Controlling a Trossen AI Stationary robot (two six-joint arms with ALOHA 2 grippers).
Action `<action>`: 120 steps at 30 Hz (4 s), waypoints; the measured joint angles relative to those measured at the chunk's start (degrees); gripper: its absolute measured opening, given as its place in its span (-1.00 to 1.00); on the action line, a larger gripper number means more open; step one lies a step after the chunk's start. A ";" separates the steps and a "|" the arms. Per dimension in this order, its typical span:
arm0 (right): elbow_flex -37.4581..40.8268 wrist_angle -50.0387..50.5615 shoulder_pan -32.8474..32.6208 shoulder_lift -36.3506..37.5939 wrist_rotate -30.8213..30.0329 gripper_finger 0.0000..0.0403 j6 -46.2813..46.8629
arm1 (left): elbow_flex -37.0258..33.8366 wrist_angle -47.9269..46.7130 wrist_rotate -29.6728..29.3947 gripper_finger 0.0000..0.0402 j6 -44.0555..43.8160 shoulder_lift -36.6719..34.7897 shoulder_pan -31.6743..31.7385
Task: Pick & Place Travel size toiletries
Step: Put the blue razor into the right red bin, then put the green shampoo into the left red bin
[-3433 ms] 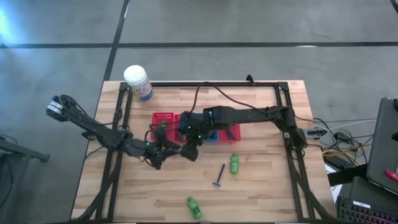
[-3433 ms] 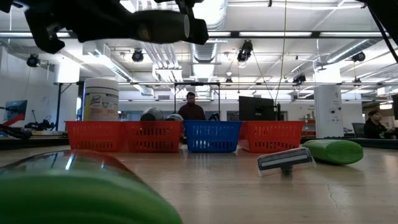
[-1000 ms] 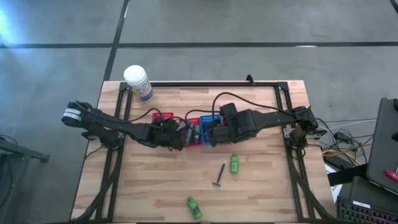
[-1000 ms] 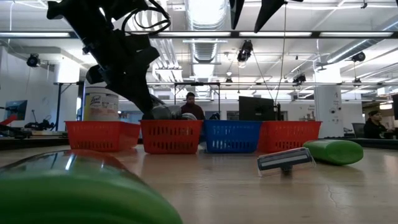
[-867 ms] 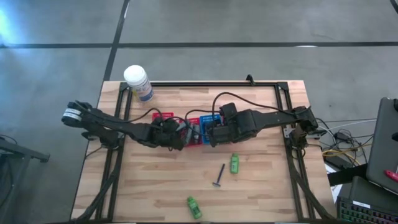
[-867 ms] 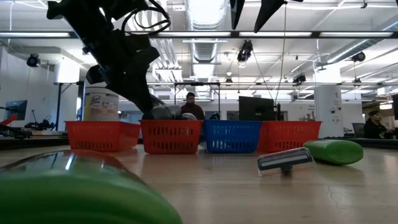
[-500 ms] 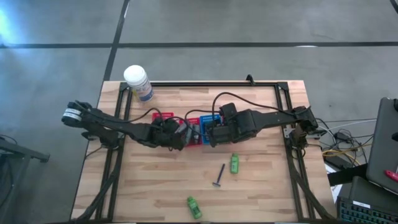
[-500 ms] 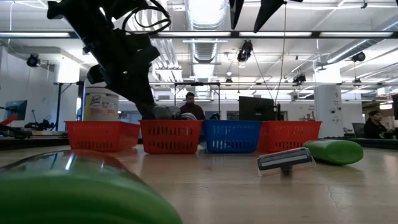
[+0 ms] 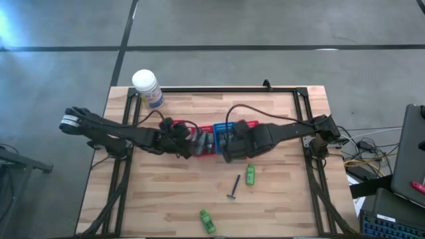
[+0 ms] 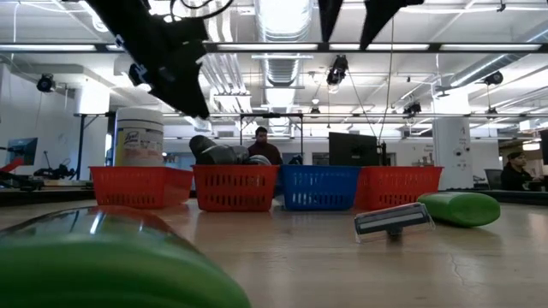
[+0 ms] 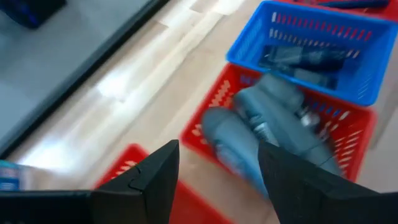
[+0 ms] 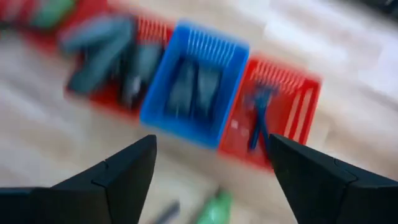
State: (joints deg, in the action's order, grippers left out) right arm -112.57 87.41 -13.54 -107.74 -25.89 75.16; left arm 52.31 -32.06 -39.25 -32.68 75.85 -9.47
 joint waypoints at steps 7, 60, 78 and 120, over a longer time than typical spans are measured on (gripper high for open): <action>11.27 -8.26 -2.43 0.00 22.42 0.60 6.00 | -2.98 -2.50 -0.53 0.11 10.15 -7.31 -1.22; 12.87 -6.91 -5.68 -6.37 16.99 -0.88 31.48 | -13.15 0.72 0.54 0.11 22.53 -29.18 -2.62; 46.92 -29.61 22.24 12.15 22.03 -0.83 -10.07 | -15.16 5.07 -0.60 0.11 22.17 -28.30 -2.53; 39.06 -34.64 -7.28 -5.22 26.43 0.25 31.63 | -15.10 4.42 5.38 0.11 25.49 -28.52 -1.07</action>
State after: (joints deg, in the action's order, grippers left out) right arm -73.50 52.77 -20.82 -112.96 0.53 106.79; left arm 37.21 -27.64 -33.87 -7.18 47.33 -10.55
